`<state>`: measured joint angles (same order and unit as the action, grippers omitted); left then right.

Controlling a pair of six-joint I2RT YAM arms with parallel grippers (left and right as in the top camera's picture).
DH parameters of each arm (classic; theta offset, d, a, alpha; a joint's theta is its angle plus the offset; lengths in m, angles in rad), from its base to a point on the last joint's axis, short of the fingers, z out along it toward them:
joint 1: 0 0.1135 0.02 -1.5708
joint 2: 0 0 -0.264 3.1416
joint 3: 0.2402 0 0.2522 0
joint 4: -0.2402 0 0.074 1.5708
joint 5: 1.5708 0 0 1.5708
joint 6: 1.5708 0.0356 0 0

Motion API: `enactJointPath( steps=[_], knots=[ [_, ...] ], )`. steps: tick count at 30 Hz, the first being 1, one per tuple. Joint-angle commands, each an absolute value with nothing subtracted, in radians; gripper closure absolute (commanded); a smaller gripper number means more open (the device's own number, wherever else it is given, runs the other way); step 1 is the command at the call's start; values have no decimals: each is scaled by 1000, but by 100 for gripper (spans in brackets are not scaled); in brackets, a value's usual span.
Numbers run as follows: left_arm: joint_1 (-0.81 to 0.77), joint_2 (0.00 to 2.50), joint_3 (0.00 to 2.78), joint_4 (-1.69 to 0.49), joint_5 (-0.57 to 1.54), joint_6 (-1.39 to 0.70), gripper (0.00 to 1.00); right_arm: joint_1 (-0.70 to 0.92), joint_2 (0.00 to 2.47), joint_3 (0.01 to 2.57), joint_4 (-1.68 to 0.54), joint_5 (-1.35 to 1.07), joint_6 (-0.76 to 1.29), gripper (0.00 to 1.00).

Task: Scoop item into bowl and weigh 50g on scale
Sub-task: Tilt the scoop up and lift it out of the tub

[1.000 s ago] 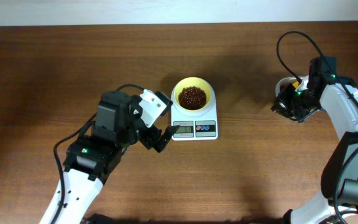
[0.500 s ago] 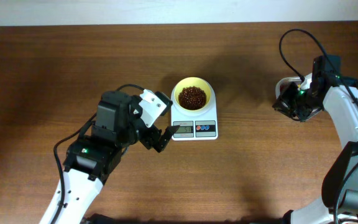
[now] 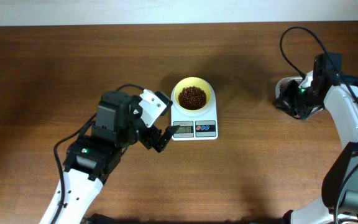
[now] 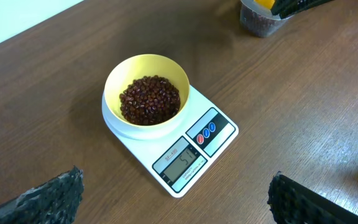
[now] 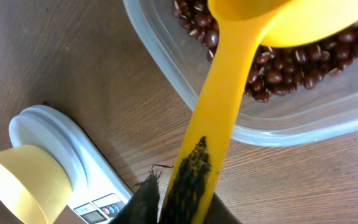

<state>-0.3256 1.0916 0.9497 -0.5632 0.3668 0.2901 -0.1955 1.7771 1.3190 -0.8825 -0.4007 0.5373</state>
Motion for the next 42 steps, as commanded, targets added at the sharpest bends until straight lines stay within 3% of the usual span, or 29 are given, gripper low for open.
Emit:
enactJointPath(
  steps=[1,15,22,30,34,42],
  knots=[
    [-320,1094,945,-561,371,277,1,-195,1748,1360,-886,-386,531,87],
    [-320,1094,945,-561,371,277,1,-284,1728,1370,-912,-376,520,84],
    [-321,1094,945,-561,371,277,1,-331,1708,1376,-912,-354,501,92],
    [-320,1094,945,-561,371,277,1,-344,1708,1376,-912,-306,482,87],
    [-320,1094,945,-561,371,277,1,-344,1708,1376,-894,-257,475,96],
    [-320,1094,945,-561,371,277,1,-344,1706,1403,-876,-267,459,96]
  ],
)
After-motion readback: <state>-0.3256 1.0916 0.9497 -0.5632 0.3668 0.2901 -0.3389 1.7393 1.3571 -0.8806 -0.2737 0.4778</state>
